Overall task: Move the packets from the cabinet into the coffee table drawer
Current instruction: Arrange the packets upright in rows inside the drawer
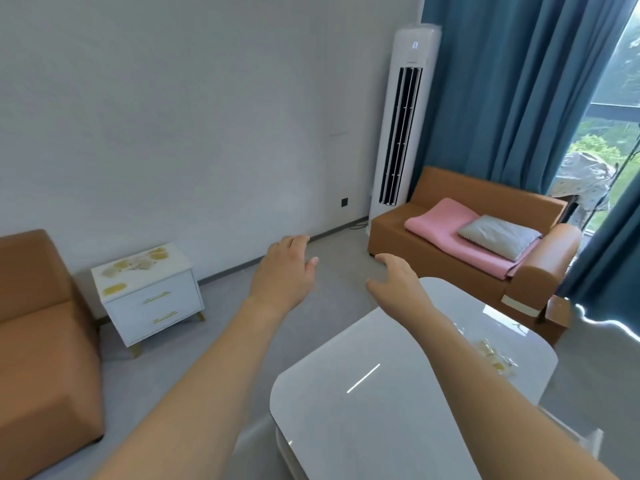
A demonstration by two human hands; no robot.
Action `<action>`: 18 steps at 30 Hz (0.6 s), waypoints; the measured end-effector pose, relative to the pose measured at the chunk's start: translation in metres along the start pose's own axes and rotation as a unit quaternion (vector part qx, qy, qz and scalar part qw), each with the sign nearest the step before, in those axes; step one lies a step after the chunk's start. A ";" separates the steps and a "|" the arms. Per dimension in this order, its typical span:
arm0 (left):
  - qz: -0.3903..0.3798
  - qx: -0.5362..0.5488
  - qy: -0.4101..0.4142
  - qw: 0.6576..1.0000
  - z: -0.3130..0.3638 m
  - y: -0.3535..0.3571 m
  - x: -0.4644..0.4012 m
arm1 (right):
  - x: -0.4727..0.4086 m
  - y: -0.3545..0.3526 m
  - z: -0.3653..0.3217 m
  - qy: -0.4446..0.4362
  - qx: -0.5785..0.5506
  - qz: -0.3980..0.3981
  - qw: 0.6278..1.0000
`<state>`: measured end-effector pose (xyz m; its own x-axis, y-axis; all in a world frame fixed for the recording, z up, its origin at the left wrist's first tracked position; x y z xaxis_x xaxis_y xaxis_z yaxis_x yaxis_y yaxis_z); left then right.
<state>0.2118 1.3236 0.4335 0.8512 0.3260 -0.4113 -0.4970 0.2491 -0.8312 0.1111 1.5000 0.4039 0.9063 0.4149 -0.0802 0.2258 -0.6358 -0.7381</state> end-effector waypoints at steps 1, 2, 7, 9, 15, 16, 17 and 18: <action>-0.004 0.001 -0.003 1.000 -0.016 0.001 -0.007 | -0.012 0.013 -0.007 0.003 0.000 -0.003 1.000; -0.009 -0.001 -0.005 1.000 -0.032 0.002 -0.015 | -0.025 0.026 -0.015 0.005 -0.001 -0.006 1.000; -0.009 -0.019 -0.017 1.000 -0.112 -0.001 -0.068 | -0.094 0.086 -0.059 -0.004 -0.029 -0.024 0.999; -0.006 -0.029 -0.021 0.999 -0.143 -0.009 -0.095 | -0.122 0.104 -0.079 -0.003 -0.036 -0.032 0.999; 0.006 -0.029 -0.039 0.999 -0.243 -0.032 -0.162 | -0.200 0.171 -0.153 -0.020 -0.029 -0.055 0.998; 0.005 -0.028 -0.044 0.999 -0.262 -0.033 -0.171 | -0.212 0.186 -0.165 -0.022 -0.027 -0.062 0.997; 0.004 -0.027 -0.047 0.999 -0.282 -0.033 -0.178 | -0.223 0.201 -0.176 -0.022 -0.025 -0.066 0.997; 0.003 -0.027 -0.050 0.998 -0.303 -0.034 -0.186 | -0.235 0.216 -0.187 -0.022 -0.023 -0.066 0.997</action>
<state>0.1208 0.9782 0.4246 0.8263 0.4169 -0.3787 -0.4892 0.1981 -0.8494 0.0134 1.1433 0.3885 0.8513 0.5245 -0.0137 0.3598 -0.6026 -0.7124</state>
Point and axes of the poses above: each hand's wrist, its own x-axis away from the middle knuckle, its own y-axis out of the palm, z = x × y, the point moved 9 cm from there along -x, towards the middle knuckle, and after that the axes turned 5 degrees about y, right-handed, at the moved point
